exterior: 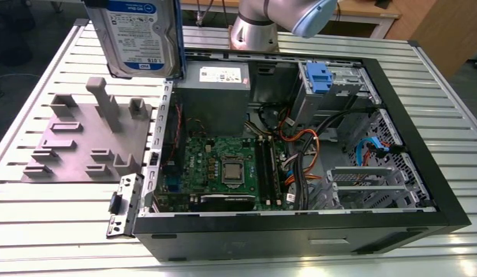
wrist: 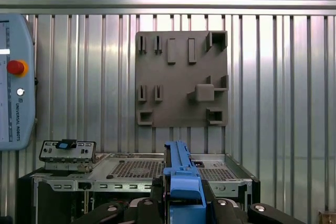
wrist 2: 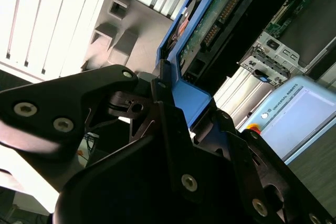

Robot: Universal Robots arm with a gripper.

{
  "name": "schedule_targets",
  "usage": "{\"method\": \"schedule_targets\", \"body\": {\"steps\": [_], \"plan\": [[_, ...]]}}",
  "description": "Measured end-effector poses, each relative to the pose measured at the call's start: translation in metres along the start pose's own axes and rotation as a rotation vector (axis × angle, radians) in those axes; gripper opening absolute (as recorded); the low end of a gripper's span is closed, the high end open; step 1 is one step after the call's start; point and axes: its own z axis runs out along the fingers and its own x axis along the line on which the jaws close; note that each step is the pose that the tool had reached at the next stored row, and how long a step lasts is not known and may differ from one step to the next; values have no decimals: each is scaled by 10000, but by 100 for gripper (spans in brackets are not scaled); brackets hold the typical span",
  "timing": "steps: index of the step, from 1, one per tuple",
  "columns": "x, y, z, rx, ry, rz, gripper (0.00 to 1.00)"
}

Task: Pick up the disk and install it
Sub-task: 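Pick up the disk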

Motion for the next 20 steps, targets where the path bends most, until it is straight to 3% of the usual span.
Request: {"method": "schedule_targets", "body": {"steps": [5, 20], "plan": [[-1, -51, 0, 0, 0, 0, 36], [-3, -318, 1, 0, 0, 1, 36]]}}
